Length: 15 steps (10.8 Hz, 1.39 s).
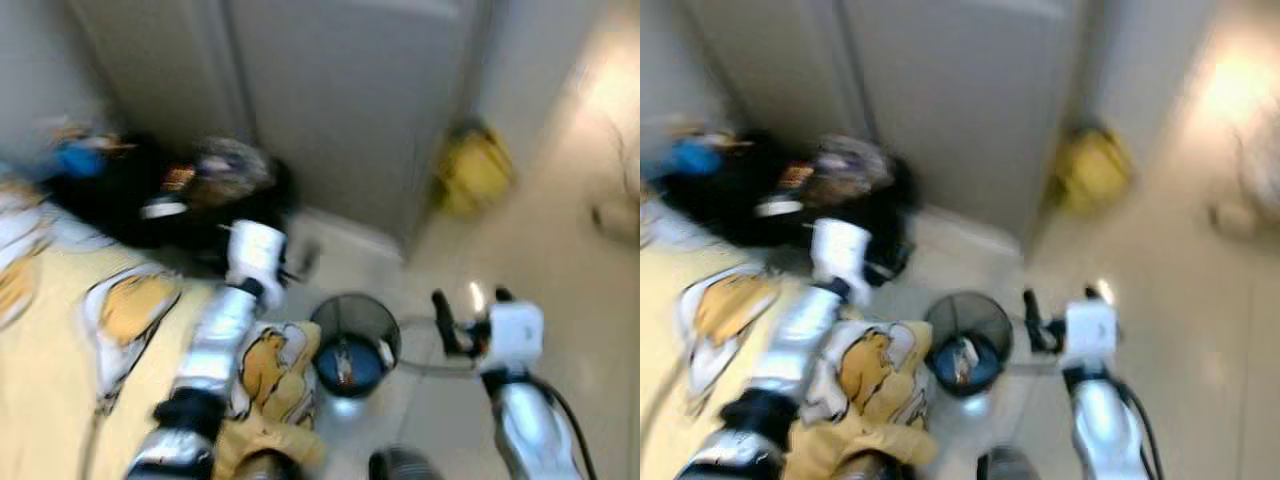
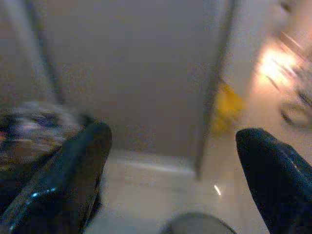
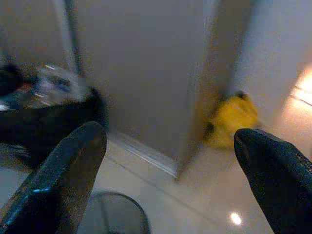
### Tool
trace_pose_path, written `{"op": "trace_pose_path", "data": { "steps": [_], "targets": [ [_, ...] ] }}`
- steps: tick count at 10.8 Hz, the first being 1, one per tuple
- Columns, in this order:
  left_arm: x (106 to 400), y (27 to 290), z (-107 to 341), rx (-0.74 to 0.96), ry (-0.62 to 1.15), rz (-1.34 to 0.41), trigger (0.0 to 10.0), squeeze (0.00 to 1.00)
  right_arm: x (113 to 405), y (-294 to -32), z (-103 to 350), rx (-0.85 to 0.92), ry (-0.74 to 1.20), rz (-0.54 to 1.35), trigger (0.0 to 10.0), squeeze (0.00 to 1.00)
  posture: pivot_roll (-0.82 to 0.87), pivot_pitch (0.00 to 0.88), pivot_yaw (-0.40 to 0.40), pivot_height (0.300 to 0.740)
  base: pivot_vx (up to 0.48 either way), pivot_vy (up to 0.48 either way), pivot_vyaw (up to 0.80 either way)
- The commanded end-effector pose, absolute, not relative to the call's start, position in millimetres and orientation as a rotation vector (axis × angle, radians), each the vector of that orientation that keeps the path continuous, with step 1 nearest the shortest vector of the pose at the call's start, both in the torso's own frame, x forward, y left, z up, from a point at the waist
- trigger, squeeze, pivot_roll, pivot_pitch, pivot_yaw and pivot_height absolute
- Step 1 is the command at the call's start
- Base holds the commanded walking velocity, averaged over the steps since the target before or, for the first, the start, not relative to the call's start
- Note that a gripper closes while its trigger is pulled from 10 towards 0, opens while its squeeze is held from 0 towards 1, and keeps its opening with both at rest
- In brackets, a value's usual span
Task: Clean up the room
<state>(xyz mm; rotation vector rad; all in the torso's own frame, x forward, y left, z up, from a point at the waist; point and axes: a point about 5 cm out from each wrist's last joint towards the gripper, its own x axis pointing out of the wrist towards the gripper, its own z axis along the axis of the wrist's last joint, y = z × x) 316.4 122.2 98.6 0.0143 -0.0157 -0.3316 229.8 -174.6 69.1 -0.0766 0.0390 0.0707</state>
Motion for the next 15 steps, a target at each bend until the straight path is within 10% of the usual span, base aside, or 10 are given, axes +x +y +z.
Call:
{"op": "trace_pose_path", "data": {
  "steps": [1,10,15],
  "targets": [
    [312.0,119.3,99.3,0.003,-0.032,-0.304,10.0,0.0,233.9,-171.4,65.4,-0.058,0.05,0.114,10.0,0.0,0.05,0.0,-0.037,0.74,-0.48,0.0,0.0],
    [308.0,121.8,102.1,-0.014,0.003,-0.263,10.0,0.0,263.3,-173.8,55.2,-0.058,0.047,0.197,10.0,0.0,0.03,0.0,-0.016,0.74,-0.107,0.097,0.39],
    [282.5,187.7,71.5,0.143,0.072,-0.029,10.0,0.0,254.2,-191.2,52.1,0.013,0.009,0.091,10.0,0.0,0.07,0.0,-0.02,0.74,0.0,0.0,0.62]
  ]
}}
